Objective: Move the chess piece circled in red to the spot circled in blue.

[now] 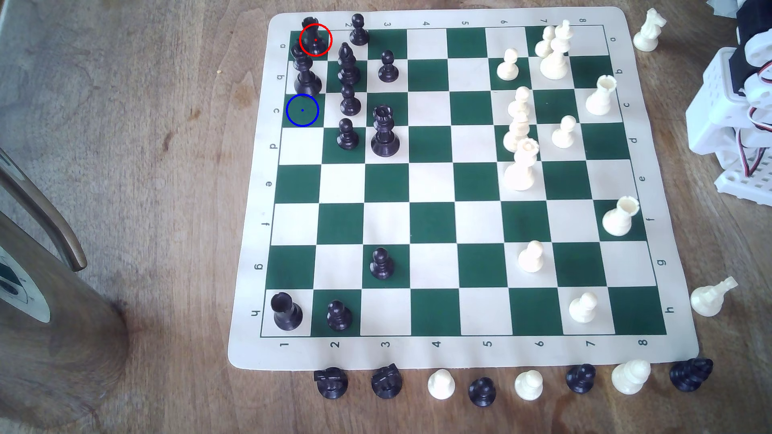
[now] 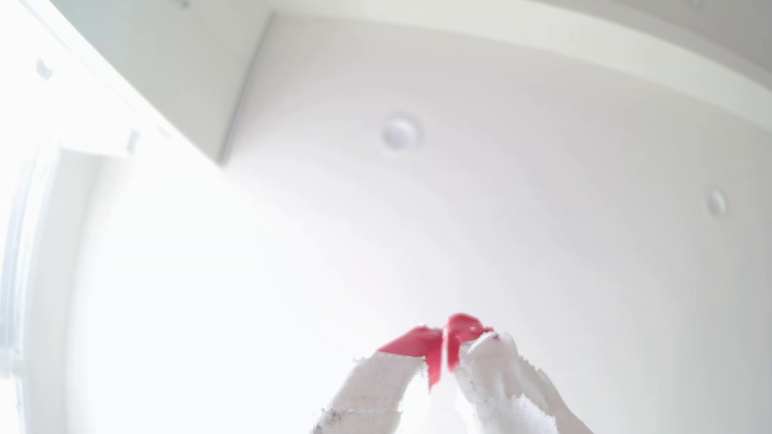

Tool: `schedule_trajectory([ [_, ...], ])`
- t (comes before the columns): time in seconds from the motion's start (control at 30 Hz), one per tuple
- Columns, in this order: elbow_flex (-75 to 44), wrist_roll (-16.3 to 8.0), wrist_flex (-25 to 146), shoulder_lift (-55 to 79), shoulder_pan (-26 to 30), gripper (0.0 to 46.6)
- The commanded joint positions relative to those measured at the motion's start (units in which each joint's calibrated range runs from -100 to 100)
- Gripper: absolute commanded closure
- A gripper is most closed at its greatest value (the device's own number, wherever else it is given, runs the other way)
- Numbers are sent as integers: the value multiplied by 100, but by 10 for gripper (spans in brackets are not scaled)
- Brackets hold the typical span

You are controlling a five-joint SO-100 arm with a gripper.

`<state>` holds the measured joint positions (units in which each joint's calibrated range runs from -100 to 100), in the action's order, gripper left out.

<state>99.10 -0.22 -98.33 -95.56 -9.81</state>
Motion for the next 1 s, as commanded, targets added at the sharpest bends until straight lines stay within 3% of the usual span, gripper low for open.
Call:
schedule_trajectory([
  [0.0, 90, -29, 1331, -28, 187, 464],
  [0.13, 81, 274, 3117, -20, 594, 464],
  [0.2, 81, 327, 3829, -20, 578, 464],
  [0.27, 81, 611, 4910, -20, 351, 464],
  [0.47, 18, 728, 7212, 125, 187, 464],
  [0.6, -553, 698, 9349, 727, -235, 464],
  [0.7, -771, 928, 10144, 1364, -376, 433],
  [0.8, -1179, 879, 10611, 1746, -525, 405],
  [0.83, -1569, 713, 10963, 2018, -650, 397],
  [0.97, -2503, 718, 10947, 3087, -979, 401],
])
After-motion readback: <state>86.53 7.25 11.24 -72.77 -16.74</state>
